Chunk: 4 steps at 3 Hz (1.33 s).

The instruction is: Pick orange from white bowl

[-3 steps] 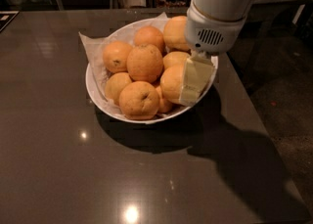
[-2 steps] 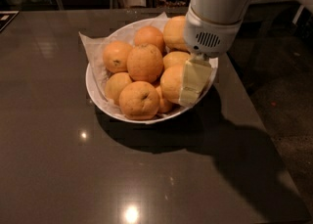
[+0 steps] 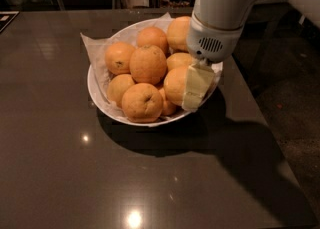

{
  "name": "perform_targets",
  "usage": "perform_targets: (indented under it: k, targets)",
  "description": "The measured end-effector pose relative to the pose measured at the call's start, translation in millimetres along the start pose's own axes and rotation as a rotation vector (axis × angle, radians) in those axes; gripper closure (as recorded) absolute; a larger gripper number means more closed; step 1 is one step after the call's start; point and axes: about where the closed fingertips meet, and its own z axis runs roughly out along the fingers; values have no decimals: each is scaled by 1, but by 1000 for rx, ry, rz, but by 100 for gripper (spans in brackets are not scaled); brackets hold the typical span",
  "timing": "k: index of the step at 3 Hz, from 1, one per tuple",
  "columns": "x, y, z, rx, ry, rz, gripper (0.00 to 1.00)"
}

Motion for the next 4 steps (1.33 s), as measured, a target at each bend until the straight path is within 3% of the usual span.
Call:
perform_targets:
  k: [2, 3, 4]
  targets:
    - [0, 0, 0, 0, 0, 0, 88]
    - [-3, 6, -14, 29, -75, -33, 100]
    - [-1, 18, -42, 66, -186, -68, 100]
